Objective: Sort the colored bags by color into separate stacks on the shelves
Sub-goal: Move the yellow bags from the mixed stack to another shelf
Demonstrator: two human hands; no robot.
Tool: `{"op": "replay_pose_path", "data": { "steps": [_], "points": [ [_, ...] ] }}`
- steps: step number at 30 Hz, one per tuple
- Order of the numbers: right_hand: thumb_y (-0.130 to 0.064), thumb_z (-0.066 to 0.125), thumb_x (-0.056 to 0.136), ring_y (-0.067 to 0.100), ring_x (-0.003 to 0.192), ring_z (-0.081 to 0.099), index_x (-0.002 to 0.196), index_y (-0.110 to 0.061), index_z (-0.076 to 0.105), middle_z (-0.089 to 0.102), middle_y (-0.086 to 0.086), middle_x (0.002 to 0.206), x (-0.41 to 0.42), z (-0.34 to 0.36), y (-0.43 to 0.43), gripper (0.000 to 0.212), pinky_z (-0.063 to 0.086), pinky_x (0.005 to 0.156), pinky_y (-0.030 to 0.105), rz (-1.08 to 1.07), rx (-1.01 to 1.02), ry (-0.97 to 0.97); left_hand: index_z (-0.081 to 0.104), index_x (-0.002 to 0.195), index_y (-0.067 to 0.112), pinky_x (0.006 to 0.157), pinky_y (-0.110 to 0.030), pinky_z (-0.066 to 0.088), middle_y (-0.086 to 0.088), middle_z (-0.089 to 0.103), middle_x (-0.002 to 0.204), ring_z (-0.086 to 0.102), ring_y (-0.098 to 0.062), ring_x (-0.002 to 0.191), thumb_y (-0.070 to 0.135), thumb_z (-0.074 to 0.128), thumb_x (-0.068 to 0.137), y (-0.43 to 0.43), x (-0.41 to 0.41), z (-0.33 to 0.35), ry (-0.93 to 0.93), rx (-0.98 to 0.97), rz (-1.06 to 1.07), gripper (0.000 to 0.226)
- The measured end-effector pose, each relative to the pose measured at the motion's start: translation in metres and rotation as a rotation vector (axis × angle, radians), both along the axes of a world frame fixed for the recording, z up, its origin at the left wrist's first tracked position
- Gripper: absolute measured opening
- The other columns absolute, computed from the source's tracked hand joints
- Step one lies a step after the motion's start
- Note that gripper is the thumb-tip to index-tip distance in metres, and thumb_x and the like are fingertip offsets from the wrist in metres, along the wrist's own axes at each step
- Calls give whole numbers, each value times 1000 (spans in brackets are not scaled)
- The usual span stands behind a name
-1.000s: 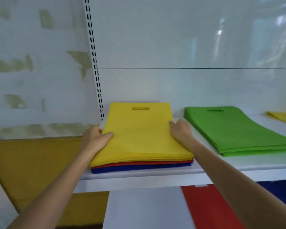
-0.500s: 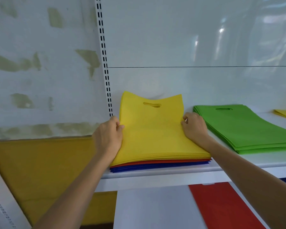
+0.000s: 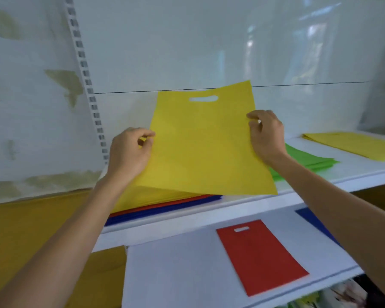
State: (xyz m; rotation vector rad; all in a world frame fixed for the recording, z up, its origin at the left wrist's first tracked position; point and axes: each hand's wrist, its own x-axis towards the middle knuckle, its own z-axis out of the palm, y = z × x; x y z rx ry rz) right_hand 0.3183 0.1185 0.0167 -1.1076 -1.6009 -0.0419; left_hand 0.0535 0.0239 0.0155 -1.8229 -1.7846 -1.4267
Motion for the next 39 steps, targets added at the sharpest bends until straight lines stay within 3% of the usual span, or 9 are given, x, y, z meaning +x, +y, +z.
{"op": "replay_pose_path", "data": {
  "steps": [3, 7, 11, 14, 19, 22, 26, 33, 39],
  "points": [
    [4, 46, 89, 32, 99, 57, 113, -3, 65, 59, 17, 114, 80, 7, -15, 31, 34, 82, 18, -131, -35, -66, 68, 108, 10, 75, -10, 32, -6, 65, 112, 53, -10, 81, 5, 54, 89, 21, 71, 5, -3, -18, -183, 24],
    [3, 45, 91, 28, 106, 55, 117, -5, 64, 59, 14, 119, 204, 12, -55, 34, 28, 78, 11, -341, -77, -72, 68, 108, 11, 73, -11, 32, -7, 67, 110, 56, -15, 84, 1, 52, 89, 53, 194, -6, -17, -32, -375, 27],
    [2, 44, 90, 29, 113, 52, 121, -6, 61, 58, 15, 122, 334, 9, -99, 36, 31, 90, 22, -546, -194, -144, 68, 110, 9, 73, -14, 31, -12, 67, 111, 60, -24, 94, 1, 50, 89, 72, 338, -25, -20, -102, -563, 28],
    [0, 46, 90, 28, 115, 51, 124, -6, 59, 58, 13, 126, 423, -1, -127, 37, 33, 95, 26, -661, -295, -169, 68, 110, 8, 85, -18, 33, -12, 64, 117, 58, -26, 107, -3, 47, 89, 78, 435, -40, -14, -116, -664, 31],
    [-3, 50, 90, 23, 92, 52, 126, -8, 57, 58, 7, 99, 524, -23, -155, 38, 31, 68, 20, -755, -411, -62, 64, 116, 7, 91, -24, 36, -12, 60, 122, 55, -26, 111, -2, 43, 92, 79, 552, -65, -32, -207, -798, 33],
    [-2, 51, 91, 23, 97, 57, 121, -9, 62, 63, 12, 106, 562, -35, -151, 33, 36, 75, 15, -765, -433, 22, 62, 117, 6, 91, -26, 37, -13, 58, 125, 54, -27, 111, -4, 41, 92, 88, 597, -75, -39, -257, -825, 35],
    [2, 47, 90, 26, 110, 58, 115, -4, 65, 63, 14, 120, 593, -46, -113, 31, 42, 94, 27, -760, -419, 63, 61, 119, 6, 88, -23, 36, -12, 55, 126, 52, -25, 112, -3, 39, 93, 118, 626, -79, -10, -273, -804, 36],
    [-7, 55, 85, 28, 111, 56, 120, -10, 63, 62, 13, 121, 639, -51, 8, 36, 47, 94, 38, -692, -487, -3, 59, 121, 11, 83, -22, 38, -9, 54, 127, 53, -21, 110, 2, 43, 91, 217, 658, -67, -5, -310, -723, 36],
    [-9, 56, 84, 28, 115, 53, 123, -11, 60, 61, 13, 123, 669, -15, 110, 40, 42, 94, 31, -614, -433, -27, 57, 125, 11, 92, -24, 36, -8, 52, 132, 50, -22, 117, 4, 45, 91, 286, 679, -39, -11, -303, -632, 36]
  ]
}}
